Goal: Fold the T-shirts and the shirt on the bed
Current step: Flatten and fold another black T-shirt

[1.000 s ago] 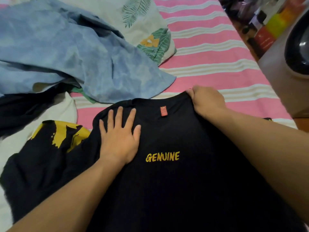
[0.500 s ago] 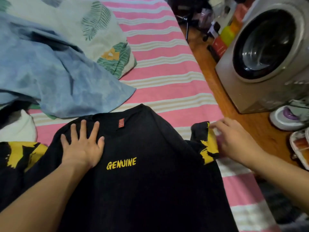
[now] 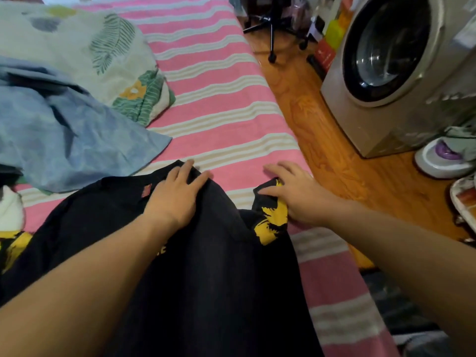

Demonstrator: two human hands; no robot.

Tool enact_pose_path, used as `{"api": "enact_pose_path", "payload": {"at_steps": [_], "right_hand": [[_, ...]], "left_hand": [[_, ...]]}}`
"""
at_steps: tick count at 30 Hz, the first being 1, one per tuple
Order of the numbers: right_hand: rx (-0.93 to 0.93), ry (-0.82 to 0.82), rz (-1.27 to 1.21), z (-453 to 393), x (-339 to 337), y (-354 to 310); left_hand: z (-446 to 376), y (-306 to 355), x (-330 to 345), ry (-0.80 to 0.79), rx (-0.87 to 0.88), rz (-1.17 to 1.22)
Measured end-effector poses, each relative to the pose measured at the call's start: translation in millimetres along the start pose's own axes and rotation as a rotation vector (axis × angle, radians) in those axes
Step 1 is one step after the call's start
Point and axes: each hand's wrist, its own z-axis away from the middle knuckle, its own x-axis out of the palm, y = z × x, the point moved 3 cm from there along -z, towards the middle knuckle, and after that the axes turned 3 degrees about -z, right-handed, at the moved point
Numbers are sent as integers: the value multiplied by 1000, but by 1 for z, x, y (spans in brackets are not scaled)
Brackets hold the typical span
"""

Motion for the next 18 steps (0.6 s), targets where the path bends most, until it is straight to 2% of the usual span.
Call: {"api": "enact_pose_path", "payload": {"at_steps": [3, 6, 8, 10, 12, 14, 16, 18], "right_hand": [[-16, 271, -216, 9, -18, 3], [277, 564, -707, 42, -52, 11], [520, 668, -971, 63, -62, 28], [742, 603, -1103, 73, -64, 45], [922, 359, -1292, 80, -51, 53], [1077, 236, -1535, 88, -32, 52], [1185, 326, -1764, 97, -11, 53], [1185, 477, -1902, 109, 7, 52]], "left_hand": [[-24, -10, 8, -94, 17, 81], [-31, -10, 10, -96, -27, 134], [-37, -7, 5, -92, -61, 162], [-45, -7, -1, -94, -92, 161], [-52, -5, -4, -103, -127, 120], [-56, 2, -7, -96, -173, 49], [-57, 15, -6, -77, -203, 9], [-52, 29, 1, -84, -223, 46]]}}
